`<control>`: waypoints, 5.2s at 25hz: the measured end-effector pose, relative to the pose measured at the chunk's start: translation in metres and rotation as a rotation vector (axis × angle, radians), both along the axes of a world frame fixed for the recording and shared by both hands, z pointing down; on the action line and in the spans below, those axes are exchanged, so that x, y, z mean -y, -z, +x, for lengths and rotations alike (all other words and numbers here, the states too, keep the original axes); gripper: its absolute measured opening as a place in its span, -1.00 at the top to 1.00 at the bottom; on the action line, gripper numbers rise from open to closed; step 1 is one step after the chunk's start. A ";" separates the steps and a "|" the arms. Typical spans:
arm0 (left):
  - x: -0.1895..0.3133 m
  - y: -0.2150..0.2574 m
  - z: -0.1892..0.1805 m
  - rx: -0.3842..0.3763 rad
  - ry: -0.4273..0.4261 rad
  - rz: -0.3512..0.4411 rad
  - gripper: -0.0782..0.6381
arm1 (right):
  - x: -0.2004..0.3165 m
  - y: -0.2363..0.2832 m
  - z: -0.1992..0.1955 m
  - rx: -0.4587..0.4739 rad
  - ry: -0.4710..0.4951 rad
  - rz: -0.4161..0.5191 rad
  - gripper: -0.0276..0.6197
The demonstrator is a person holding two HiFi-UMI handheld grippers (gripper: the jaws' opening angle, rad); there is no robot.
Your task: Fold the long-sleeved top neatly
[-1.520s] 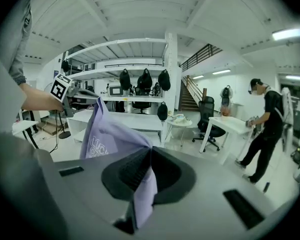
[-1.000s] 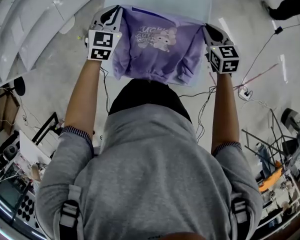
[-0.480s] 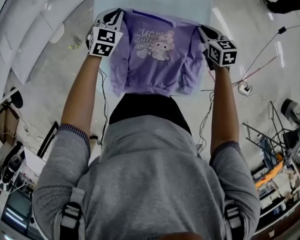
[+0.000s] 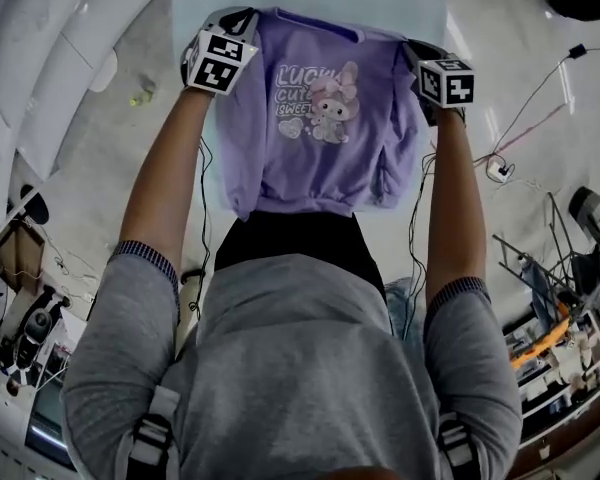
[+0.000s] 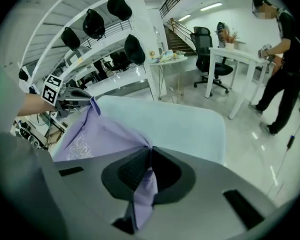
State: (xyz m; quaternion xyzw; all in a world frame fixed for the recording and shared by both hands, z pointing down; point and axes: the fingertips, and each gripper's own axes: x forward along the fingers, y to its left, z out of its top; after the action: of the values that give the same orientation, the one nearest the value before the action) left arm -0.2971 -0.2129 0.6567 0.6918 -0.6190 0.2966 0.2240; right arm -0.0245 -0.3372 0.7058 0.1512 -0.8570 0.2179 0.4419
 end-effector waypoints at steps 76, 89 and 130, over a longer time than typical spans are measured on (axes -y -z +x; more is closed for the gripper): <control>-0.130 -0.033 -0.081 0.124 0.323 -0.176 0.71 | 0.019 -0.009 0.099 -0.184 -0.017 0.168 0.86; -0.117 -0.064 -0.112 0.149 0.221 -0.230 0.58 | 0.048 -0.037 0.090 -0.247 -0.054 0.192 0.41; -0.349 -0.048 0.184 -0.120 0.255 -0.284 0.13 | -0.284 0.002 0.151 -0.087 0.201 -0.001 0.01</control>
State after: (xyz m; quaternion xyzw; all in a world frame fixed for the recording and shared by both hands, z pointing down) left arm -0.1127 0.1357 0.7052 0.5859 -0.6390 0.3083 0.3915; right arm 0.1262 -0.0530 0.7037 0.0738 -0.8476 0.1663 0.4985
